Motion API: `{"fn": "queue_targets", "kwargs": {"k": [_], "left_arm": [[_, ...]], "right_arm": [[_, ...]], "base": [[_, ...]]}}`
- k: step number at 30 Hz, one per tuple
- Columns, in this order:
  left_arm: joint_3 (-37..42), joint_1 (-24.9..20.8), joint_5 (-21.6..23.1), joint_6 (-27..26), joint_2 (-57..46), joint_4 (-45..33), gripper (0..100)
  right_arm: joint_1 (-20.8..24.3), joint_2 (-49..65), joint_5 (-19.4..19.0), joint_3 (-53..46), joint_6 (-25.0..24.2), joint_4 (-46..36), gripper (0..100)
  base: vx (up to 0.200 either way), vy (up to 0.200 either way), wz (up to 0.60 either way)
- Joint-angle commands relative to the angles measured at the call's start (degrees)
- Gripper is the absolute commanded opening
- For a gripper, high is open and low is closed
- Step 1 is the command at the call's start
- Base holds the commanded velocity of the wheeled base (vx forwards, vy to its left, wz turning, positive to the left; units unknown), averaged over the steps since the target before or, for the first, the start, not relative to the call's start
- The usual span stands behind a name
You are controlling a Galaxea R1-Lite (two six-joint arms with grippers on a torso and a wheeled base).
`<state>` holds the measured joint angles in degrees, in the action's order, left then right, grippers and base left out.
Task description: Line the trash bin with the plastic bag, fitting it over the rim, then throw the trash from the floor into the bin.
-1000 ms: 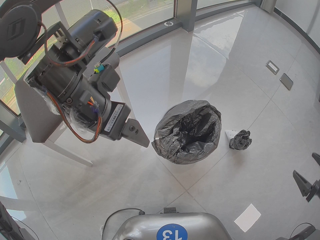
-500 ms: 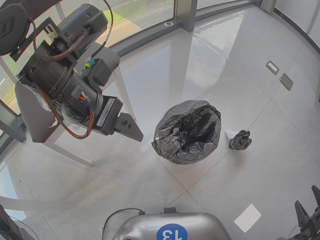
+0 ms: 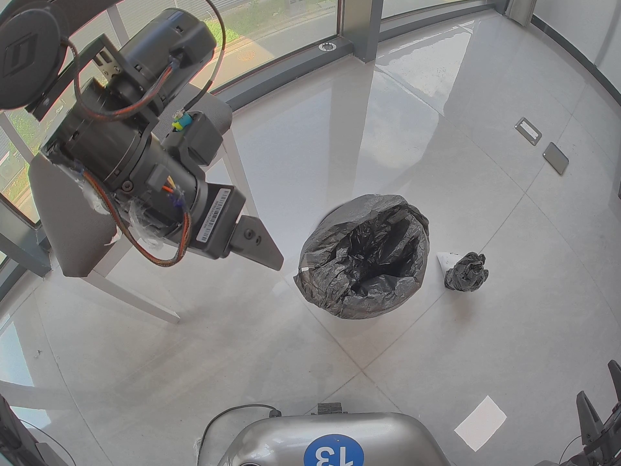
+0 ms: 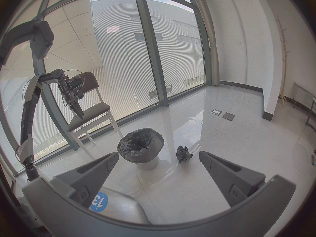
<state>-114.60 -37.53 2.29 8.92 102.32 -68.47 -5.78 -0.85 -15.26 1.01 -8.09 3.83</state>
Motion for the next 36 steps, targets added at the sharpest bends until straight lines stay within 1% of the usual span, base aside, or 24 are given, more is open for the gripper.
{"fn": "queue_targets", "kwargs": {"k": [1, 10, 12, 13, 14, 15, 16, 17, 18, 19, 20, 21, 23, 24, 26, 29, 30, 31, 33, 34, 35, 36], "left_arm": [[0.01, 0.09, -0.01, 0.04, 0.34, 0.01, 100], [0.01, -0.61, -0.01, 0.04, 1.31, 1.68, 100], [0.01, -0.61, -0.01, 0.04, 2.01, 6.6, 100], [0.01, -0.7, -0.01, 0.04, 2.01, 7.83, 100], [0.01, -1.75, -0.27, 0.04, 2.01, 16.44, 100], [0.01, -2.37, -0.53, 0.04, 1.92, 19.61, 100], [0.01, -3.69, -1.59, 0.04, 1.4, 26.81, 100], [0.01, -3.69, -1.59, 0.04, 1.4, 26.81, 100], [0.01, -4.74, -3.17, -0.57, -0.1, 37.98, 100], [0.01, -4.83, -3.26, -0.49, -1.07, 42.99, 100], [0.01, -4.83, -3.26, -0.49, -1.07, 42.99, 100], [0.01, -4.56, -2.91, -0.49, -3.0, 54.59, 100], [0.01, -4.39, -1.94, -0.66, -4.49, 63.55, 100], [0.01, -4.39, -1.94, -0.66, -4.49, 63.55, 100], [0.01, -3.95, -0.09, -0.66, -5.99, 67.68, 100], [0.01, -2.89, 0.26, -0.66, -5.9, 69.09, 100], [2.1, -2.81, 0.43, -0.66, -5.64, 70.5, 100], [2.37, -2.81, 0.52, -0.66, -5.55, 70.58, 100], [9.22, -2.54, 0.96, -0.57, -4.84, 73.66, 100], [9.57, -2.54, 1.05, -0.57, -4.84, 73.92, 100], [15.2, -2.54, 2.72, -0.31, -4.67, 78.23, 100], [15.2, -2.54, 2.72, -0.31, -4.67, 78.23, 100]], "right_arm": [[-0.02, 0.06, -0.03, -0.84, 0.01, 0.04, 100], [0.07, 0.06, -0.03, -0.84, 0.01, 0.04, 100], [-0.02, 0.06, -0.03, -0.92, 0.01, 0.04, 100], [-0.02, 0.06, -0.03, -0.84, 0.01, 0.04, 100], [-0.02, 0.06, -0.03, -0.84, 0.01, 0.04, 100], [0.07, 0.06, -0.03, -0.84, 0.01, 0.04, 100], [0.07, 0.06, -0.03, -0.84, 0.01, 0.04, 100], [0.07, 0.06, -0.03, -0.84, 0.01, 0.04, 100], [-0.02, 0.06, -0.03, -0.84, 0.01, 0.04, 100], [-0.02, 0.06, -0.03, -0.84, 0.1, 0.04, 100], [-0.02, 0.06, -0.03, -0.84, 0.1, 0.04, 100], [-0.02, 0.06, -0.03, -0.84, 0.01, 0.04, 100], [-0.02, 0.06, -0.03, -0.84, -0.08, 0.04, 100], [-0.02, 0.06, -0.03, -0.84, -0.08, 0.04, 100], [-0.02, 0.06, -0.03, -0.92, 0.1, 0.04, 100], [-0.02, 0.06, -0.03, -0.84, 0.01, 0.04, 100], [-0.02, 0.06, -0.03, -0.92, 0.01, 0.04, 100], [-0.02, 0.06, -0.03, -0.84, 0.01, 0.04, 100], [-0.02, 0.06, -0.03, -0.84, 0.01, 0.04, 100], [-0.02, 0.06, -0.03, -0.84, 0.01, 0.04, 100], [-0.02, 0.06, -0.03, -0.84, 0.01, 0.04, 100], [-0.02, 0.06, -0.03, -0.84, 0.01, 0.04, 100]], "base": [[0.0, 0.0, 0.0], [0.0, 0.0, 0.0], [0.0, 0.0, 0.0], [0.0, 0.0, 0.0], [0.0, 0.0, 0.0], [0.0, 0.0, 0.0], [0.0, 0.0, 0.0], [0.0, 0.0, 0.0], [0.0, 0.0, 0.0], [0.0, 0.0, 0.0], [0.0, 0.0, 0.0], [0.0, 0.0, 0.0], [0.0, 0.0, 0.0], [0.0, 0.0, 0.0], [0.0, 0.0, 0.0], [0.0, 0.0, 0.0], [0.0, 0.0, 0.0], [0.0, 0.0, 0.0], [0.0, 0.0, 0.0], [0.0, 0.0, 0.0], [0.0, 0.0, 0.0], [0.0, 0.0, 0.0]]}}
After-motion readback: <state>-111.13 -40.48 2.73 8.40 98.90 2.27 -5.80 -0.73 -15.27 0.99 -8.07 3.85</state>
